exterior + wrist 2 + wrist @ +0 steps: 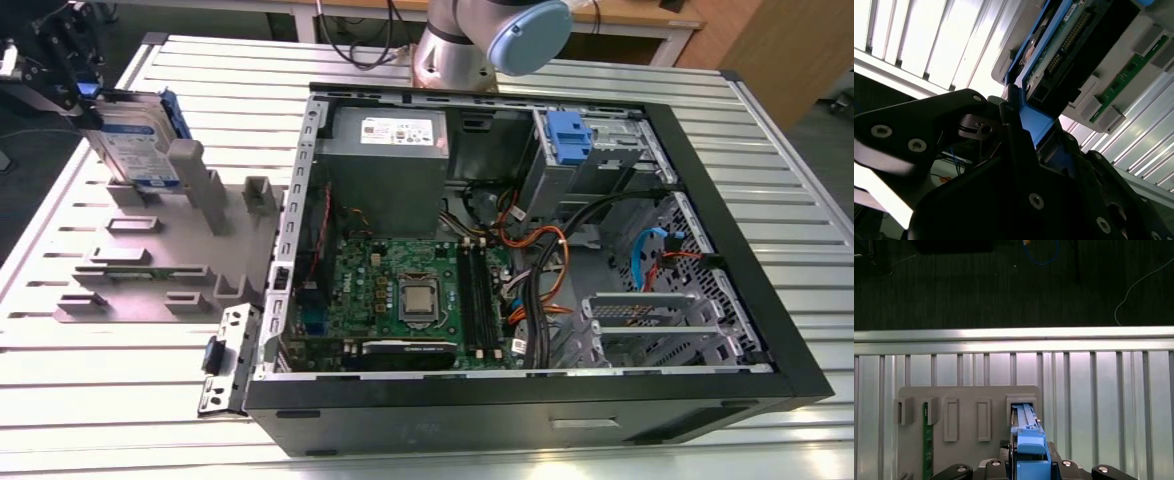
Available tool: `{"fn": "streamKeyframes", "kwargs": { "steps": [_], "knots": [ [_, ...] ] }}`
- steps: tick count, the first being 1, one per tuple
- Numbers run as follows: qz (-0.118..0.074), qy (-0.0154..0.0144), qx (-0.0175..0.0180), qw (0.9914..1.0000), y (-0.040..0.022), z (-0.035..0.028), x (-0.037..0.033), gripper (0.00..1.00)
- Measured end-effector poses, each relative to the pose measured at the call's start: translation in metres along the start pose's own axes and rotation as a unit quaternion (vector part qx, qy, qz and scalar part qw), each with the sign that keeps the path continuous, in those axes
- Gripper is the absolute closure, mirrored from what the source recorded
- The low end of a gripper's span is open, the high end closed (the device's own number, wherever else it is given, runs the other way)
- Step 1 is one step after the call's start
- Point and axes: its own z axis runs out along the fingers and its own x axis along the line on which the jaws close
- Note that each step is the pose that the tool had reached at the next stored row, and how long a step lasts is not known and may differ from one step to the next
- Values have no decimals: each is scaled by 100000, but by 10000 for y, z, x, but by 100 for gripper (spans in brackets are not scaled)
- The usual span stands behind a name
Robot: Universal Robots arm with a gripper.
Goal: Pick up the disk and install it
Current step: 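Pick up the disk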
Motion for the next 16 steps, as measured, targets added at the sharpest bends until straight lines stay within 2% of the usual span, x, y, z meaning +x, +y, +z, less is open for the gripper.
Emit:
{"fn": "streamKeyframes", "kwargs": {
  "steps": [16],
  "knots": [
    [1, -1, 1, 100000, 1, -44, 0, 63]
  ]
}}
